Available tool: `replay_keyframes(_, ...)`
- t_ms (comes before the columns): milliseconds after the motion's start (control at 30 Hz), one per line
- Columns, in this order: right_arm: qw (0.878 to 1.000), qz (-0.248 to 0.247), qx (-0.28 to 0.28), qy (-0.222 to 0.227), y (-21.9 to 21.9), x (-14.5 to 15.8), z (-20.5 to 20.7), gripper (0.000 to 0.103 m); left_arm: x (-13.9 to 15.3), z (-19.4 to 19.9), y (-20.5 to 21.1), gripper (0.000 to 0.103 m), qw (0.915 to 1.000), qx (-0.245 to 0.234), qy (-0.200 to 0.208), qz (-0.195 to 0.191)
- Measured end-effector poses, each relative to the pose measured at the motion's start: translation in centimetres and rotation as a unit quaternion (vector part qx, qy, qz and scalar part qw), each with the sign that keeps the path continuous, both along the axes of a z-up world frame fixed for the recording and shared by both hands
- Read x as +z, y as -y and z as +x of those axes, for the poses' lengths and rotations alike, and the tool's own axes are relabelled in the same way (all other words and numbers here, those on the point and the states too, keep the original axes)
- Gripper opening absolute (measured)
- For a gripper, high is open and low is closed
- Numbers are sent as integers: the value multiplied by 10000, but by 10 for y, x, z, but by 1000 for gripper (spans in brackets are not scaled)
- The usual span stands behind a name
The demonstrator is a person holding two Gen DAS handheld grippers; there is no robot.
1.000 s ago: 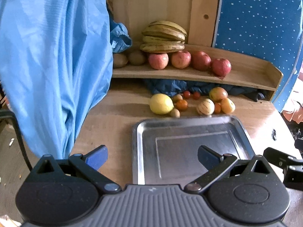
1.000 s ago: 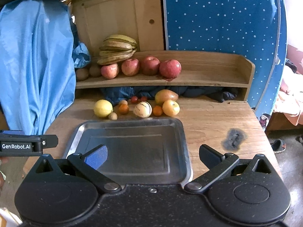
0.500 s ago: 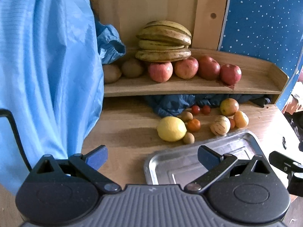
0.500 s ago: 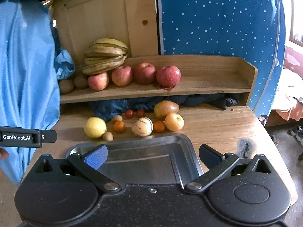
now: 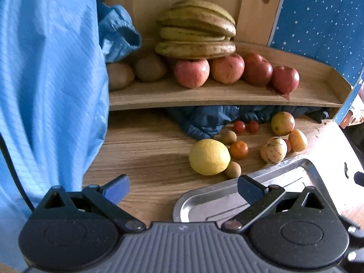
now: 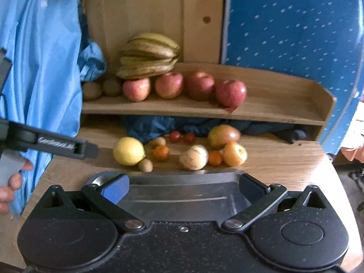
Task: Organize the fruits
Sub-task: 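Grasp the yellow lemon with the left tool while the right tool grasps a small brown fruit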
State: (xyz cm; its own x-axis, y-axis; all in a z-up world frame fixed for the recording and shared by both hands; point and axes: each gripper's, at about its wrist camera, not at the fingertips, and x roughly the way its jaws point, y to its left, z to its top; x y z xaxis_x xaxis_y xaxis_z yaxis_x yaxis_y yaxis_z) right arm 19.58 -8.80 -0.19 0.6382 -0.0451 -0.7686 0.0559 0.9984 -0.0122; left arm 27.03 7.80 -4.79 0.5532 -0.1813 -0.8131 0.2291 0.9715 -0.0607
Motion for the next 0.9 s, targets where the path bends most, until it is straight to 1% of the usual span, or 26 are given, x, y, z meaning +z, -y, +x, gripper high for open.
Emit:
replay_keyframes(167, 9984, 367, 429, -106, 4, -15, 16, 103, -11, 18, 6, 103, 9999, 20, -164, -14)
replay_keyframes(300, 9958, 461, 732, -306, 6, -32, 37, 102, -17, 32, 15, 103, 9996, -109, -246, -111)
replay_keyframes(467, 9925, 578, 974, -450, 7, -50, 58, 99, -25, 49, 28, 103, 9992, -171, -349, -110)
replay_keyframes(600, 9886, 701, 1206, -574, 6, -61, 71, 98, -35, 58, 34, 103, 9983, -249, -518, -41)
replay_keyframes(767, 9848, 698, 1371, -807, 4, -74, 88, 90, -46, 68, 39, 103, 9973, -259, -692, 12)
replay_keyframes(900, 9825, 732, 1412, -973, 3, -85, 98, 85, -51, 76, 42, 103, 9966, -241, -788, 46)
